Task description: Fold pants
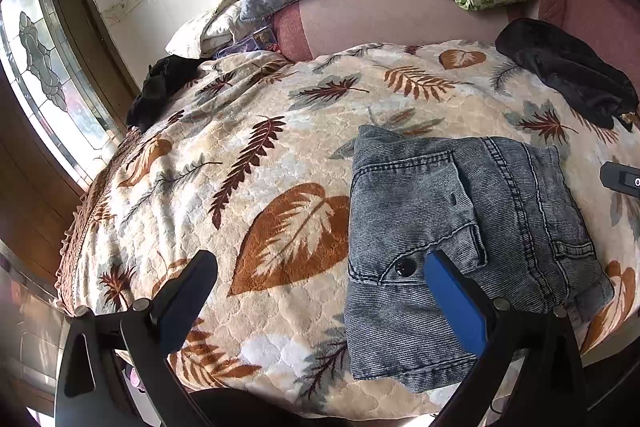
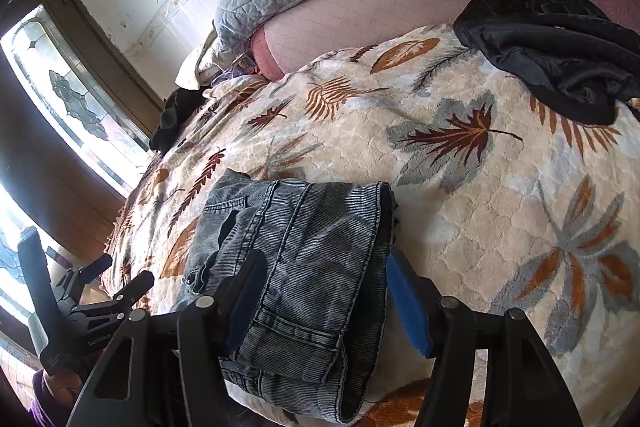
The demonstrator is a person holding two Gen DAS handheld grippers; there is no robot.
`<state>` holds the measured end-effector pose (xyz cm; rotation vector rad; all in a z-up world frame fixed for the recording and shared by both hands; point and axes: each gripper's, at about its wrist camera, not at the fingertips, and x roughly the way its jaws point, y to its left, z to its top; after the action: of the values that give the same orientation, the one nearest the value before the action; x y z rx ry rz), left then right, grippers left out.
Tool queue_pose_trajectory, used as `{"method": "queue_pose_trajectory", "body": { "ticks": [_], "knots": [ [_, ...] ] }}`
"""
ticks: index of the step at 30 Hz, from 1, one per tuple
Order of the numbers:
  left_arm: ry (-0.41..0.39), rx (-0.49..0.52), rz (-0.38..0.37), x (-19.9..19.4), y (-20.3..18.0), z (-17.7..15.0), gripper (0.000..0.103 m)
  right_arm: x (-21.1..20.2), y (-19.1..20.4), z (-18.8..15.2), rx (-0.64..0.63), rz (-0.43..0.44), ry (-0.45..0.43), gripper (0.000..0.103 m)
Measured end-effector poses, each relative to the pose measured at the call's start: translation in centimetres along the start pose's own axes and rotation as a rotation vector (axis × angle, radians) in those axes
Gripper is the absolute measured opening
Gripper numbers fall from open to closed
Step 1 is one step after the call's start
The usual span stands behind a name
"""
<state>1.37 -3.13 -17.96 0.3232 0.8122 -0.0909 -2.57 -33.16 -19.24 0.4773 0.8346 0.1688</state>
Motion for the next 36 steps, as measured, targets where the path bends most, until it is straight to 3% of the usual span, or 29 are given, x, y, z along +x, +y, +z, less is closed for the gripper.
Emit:
{"method": "queue_pose_trajectory", "body": {
  "ticks": [36],
  "knots": [
    [0.037,0.012,-0.010,1.2,-0.7,-0.6,0.103,0.6,0.4,-0.2,-0.035,-0.023,0.017,0.066]
  ]
}}
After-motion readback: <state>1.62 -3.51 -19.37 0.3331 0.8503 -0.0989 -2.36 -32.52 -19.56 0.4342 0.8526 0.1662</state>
